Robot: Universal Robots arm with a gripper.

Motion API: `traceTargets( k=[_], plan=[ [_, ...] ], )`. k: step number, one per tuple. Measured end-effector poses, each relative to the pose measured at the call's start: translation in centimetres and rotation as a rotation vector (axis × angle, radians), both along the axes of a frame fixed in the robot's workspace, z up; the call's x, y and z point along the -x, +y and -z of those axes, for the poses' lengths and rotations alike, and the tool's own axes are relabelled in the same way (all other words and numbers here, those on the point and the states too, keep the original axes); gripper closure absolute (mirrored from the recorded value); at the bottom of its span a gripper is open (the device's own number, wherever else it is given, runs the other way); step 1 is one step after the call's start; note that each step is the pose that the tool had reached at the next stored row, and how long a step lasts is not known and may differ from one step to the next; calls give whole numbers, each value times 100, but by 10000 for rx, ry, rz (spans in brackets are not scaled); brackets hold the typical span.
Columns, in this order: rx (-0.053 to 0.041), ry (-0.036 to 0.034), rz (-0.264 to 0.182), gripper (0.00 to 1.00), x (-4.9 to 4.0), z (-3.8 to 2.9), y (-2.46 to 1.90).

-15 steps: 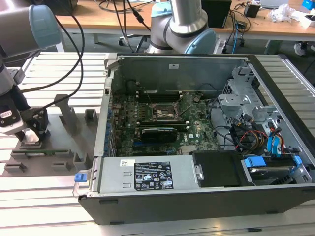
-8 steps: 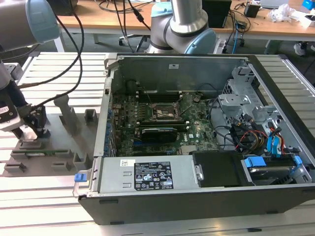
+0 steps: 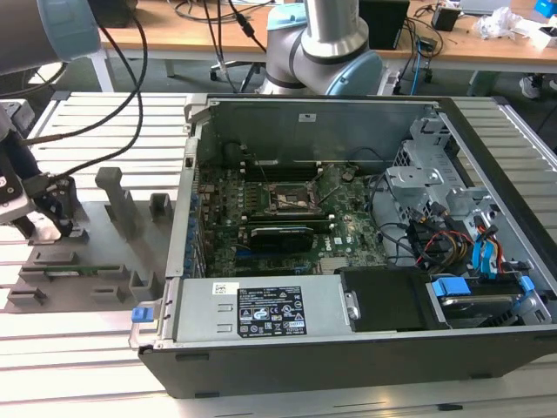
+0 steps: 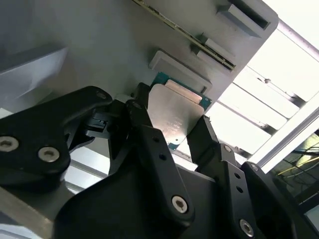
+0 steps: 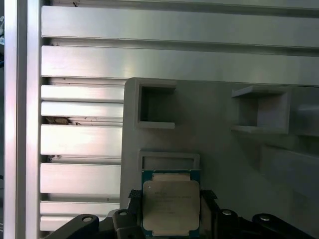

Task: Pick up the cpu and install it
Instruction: 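Pick up the cpu and move it towards the insertion slot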

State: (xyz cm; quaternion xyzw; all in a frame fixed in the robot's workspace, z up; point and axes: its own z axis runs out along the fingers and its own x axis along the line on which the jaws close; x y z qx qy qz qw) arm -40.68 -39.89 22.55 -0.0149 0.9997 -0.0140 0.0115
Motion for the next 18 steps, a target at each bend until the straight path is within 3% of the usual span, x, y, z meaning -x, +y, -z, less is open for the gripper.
traceTargets(
  k=[18],
  plan=[
    [3, -1, -2, 45, -1, -401, 1]
  ],
)
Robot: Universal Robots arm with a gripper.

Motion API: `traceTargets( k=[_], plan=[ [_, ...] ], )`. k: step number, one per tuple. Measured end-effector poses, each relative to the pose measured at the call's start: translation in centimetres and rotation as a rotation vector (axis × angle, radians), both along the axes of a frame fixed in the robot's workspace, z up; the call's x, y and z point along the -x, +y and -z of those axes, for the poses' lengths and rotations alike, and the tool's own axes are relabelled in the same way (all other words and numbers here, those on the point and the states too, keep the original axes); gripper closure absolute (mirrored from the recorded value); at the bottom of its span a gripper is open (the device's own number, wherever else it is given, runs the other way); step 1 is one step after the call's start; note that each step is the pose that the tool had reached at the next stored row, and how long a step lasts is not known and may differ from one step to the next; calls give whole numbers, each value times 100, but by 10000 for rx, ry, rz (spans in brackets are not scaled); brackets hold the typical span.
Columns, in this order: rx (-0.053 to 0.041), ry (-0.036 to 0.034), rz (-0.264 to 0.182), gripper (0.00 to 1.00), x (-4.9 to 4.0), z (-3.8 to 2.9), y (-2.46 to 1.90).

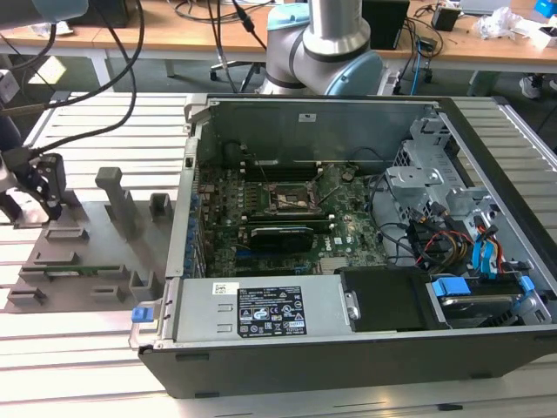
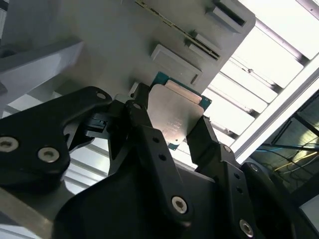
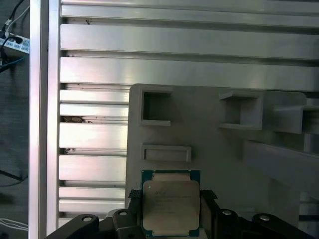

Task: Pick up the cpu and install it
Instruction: 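Pick up the cpu and move it towards the insertion slot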

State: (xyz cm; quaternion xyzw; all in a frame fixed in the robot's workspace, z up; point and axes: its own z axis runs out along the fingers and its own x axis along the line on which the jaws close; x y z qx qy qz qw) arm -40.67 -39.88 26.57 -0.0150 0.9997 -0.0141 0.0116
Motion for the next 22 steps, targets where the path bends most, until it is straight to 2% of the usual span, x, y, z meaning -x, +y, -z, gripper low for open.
traceTargets(
  k=[22],
  plan=[
    [3, 0, 2, 45, 1, -394, 6]
  ],
)
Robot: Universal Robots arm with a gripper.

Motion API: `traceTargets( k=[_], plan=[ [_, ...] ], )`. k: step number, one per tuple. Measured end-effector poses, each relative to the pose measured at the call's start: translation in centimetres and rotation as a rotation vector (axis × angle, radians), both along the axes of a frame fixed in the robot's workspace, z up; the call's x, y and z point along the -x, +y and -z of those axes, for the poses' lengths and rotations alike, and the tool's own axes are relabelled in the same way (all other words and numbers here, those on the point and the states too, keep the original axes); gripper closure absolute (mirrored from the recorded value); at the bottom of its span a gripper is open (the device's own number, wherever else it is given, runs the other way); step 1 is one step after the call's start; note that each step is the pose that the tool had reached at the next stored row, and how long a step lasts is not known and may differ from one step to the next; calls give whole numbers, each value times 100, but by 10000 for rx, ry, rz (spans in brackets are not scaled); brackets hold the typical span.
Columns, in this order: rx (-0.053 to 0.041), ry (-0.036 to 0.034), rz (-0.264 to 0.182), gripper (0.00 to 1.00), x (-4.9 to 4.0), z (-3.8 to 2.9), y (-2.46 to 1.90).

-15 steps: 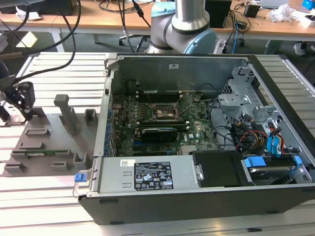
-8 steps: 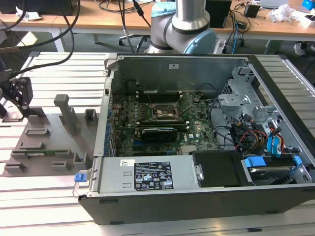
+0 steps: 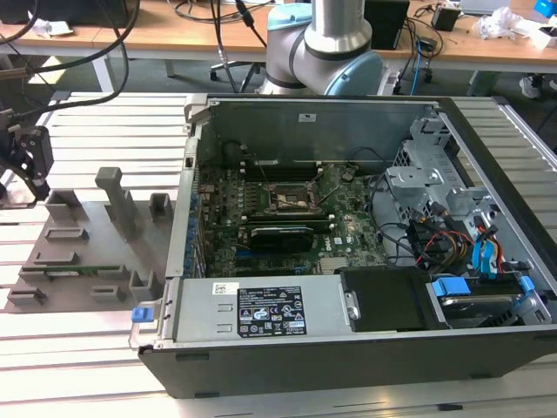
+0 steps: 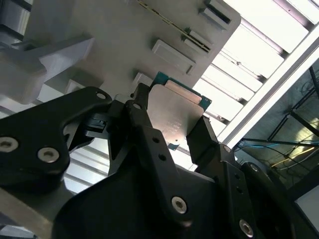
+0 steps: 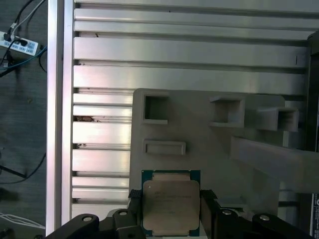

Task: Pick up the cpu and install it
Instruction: 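Pick up the cpu and move it towards the insertion slot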

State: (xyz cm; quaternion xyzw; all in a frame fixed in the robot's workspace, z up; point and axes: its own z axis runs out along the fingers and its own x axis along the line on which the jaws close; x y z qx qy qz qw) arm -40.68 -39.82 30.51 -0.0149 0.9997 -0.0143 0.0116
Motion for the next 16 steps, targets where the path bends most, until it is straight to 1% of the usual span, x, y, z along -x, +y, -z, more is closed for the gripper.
traceTargets(
  k=[2, 5, 9, 10, 16],
  plan=[
    [0, 1, 0, 45, 0, -27, 0],
    [0, 1, 0, 45, 0, -89, 0],
    [0, 1, 0, 45, 0, -142, 0],
    [0, 1, 0, 45, 0, -171, 0],
    [0, 0, 0, 45, 0, -252, 0]
  ],
)
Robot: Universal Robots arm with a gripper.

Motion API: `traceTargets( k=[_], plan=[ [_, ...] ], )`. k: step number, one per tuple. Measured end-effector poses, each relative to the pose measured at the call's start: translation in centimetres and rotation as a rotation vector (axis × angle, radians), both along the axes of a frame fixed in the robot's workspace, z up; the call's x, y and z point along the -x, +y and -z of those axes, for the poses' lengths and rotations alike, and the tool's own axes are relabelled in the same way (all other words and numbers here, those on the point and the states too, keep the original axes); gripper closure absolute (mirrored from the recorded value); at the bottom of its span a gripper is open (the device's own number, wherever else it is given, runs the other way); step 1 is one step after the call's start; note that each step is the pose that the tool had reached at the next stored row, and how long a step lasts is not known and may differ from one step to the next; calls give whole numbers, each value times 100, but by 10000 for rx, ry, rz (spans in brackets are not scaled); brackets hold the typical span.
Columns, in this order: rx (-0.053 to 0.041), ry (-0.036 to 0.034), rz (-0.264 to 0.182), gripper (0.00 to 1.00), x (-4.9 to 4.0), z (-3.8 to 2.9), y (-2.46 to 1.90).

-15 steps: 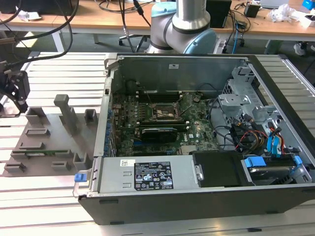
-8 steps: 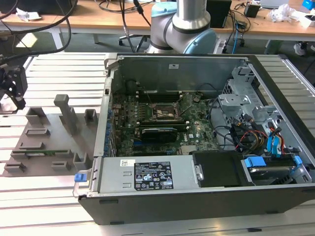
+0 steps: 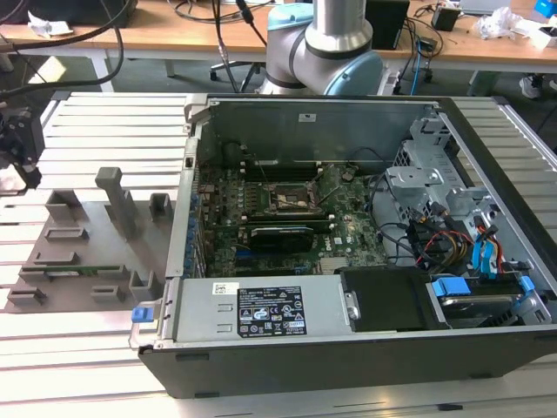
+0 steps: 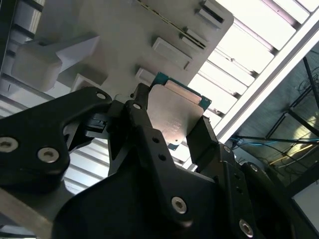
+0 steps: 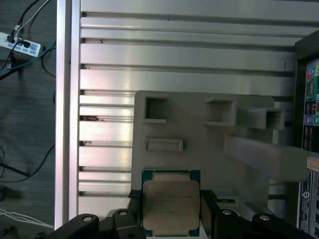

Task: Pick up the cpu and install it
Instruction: 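Pick up the cpu and move it towards the insertion slot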

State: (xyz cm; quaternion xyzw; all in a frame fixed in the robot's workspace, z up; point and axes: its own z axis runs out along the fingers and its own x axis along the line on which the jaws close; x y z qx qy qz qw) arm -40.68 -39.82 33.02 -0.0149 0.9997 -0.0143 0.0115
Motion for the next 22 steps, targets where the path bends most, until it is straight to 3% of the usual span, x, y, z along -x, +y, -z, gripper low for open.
traceTargets(
  k=[12, 22],
  plan=[
    [0, -1, 0, 45, 0, -189, 0],
    [0, 0, 0, 45, 0, -389, 0]
  ],
)
